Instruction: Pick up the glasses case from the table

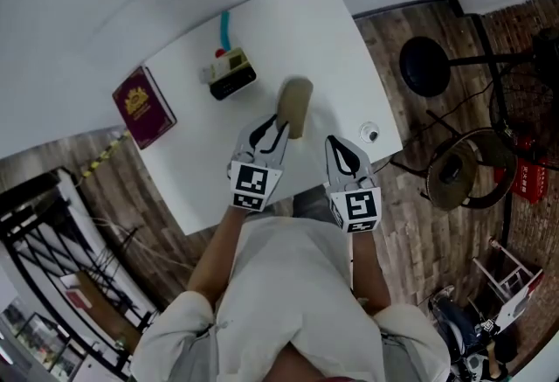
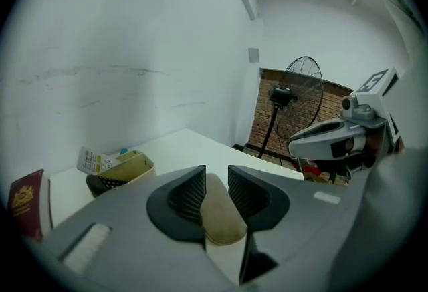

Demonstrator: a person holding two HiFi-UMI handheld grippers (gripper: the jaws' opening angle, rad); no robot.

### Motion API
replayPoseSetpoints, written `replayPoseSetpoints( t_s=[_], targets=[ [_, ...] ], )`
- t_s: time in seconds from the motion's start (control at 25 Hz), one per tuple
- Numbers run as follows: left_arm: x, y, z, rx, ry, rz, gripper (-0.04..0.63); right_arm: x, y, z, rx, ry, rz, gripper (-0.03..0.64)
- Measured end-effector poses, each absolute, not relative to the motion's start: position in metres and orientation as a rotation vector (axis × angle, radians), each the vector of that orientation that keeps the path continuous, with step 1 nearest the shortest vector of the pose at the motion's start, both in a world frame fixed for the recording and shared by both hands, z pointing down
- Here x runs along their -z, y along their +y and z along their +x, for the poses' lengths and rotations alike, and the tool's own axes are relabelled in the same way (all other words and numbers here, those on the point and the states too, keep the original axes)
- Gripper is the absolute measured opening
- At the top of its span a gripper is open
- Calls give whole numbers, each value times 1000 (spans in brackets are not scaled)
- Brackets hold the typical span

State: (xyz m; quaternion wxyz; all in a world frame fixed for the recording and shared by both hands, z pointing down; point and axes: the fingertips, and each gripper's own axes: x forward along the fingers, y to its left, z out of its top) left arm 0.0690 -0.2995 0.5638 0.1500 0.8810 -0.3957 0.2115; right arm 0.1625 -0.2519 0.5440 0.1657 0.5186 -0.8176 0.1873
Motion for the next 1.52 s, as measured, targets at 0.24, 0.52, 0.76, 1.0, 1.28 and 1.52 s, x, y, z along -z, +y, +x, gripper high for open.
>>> replayPoseSetpoints(
  t_s=[0.24, 0.52, 0.76, 1.0, 1.28, 1.52],
  targets=[
    [-597, -309, 76, -673, -1153, 2444, 183, -559, -262, 167, -566, -2322, 1432, 5],
    [-634, -315, 88, -756, -1158, 2357, 284, -575, -267, 175, -604, -2315, 1398, 5],
    [-662, -319, 94, -833, -1164, 2288, 371, -585, -270, 182, -627, -2305, 1370, 5],
    [-683, -322, 100, -899, -1148, 2235, 429, -589, -274, 184, -635, -2316, 1336, 5],
    [-698, -325, 105, -956, -1138, 2200, 454, -589, -276, 187, -623, -2326, 1309, 5],
    [-700, -324, 104, -972, -1132, 2167, 445, -587, -272, 187, -608, -2323, 1302, 5]
  ],
)
